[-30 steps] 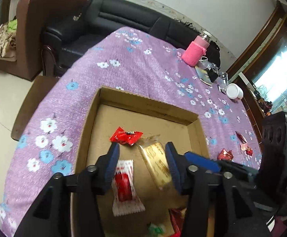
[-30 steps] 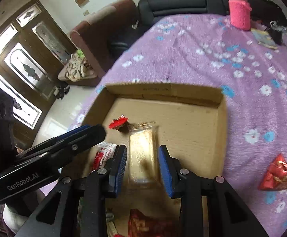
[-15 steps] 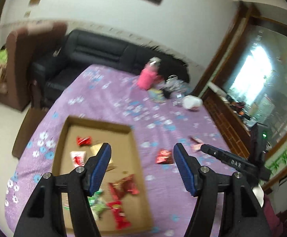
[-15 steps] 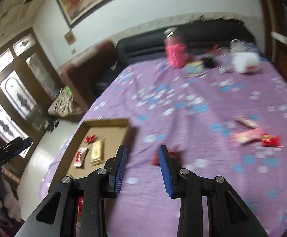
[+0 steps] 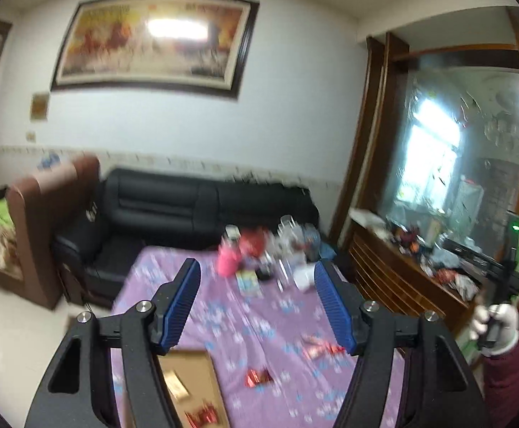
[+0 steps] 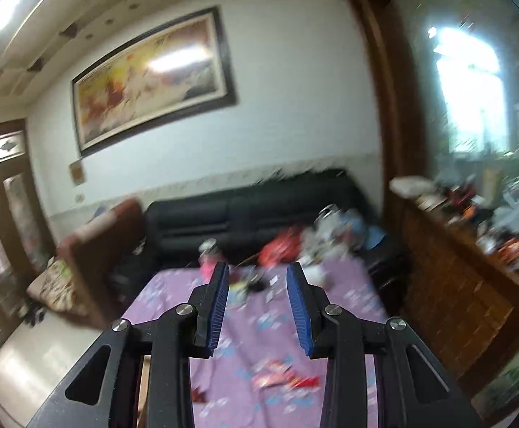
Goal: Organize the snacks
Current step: 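Move both open tools back to the remaining snacks on the table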
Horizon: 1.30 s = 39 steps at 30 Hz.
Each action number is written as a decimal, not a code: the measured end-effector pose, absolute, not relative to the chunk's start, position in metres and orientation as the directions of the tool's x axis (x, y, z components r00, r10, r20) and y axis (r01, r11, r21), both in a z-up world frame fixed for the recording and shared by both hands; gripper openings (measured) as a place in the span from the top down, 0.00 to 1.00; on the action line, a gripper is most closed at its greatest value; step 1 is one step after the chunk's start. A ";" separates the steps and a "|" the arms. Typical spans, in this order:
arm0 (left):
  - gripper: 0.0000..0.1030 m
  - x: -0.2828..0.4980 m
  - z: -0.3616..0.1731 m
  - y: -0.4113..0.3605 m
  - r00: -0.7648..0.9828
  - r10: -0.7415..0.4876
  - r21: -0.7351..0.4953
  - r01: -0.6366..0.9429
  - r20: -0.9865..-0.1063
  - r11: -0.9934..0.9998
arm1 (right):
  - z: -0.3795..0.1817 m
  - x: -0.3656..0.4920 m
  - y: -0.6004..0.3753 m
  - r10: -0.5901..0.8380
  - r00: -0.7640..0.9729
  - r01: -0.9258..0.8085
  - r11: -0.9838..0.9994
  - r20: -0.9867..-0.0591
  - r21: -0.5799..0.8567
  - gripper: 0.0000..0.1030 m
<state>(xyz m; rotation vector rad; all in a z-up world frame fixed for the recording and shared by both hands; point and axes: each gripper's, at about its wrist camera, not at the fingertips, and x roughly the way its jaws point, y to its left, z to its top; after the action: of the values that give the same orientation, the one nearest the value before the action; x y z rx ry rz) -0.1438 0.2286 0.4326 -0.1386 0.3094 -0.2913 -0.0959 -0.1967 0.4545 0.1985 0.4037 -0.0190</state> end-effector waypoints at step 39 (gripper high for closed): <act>0.29 0.101 0.016 0.066 0.326 -0.317 -0.224 0.292 -0.891 0.930 | 0.029 0.142 -0.157 0.185 0.389 0.049 0.974 -0.903 0.221 0.76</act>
<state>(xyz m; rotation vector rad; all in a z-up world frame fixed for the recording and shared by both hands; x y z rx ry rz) 0.1011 0.0656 0.0163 -0.0247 1.1728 -0.3989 0.1424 -0.1572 0.0289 0.2255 1.1712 0.0877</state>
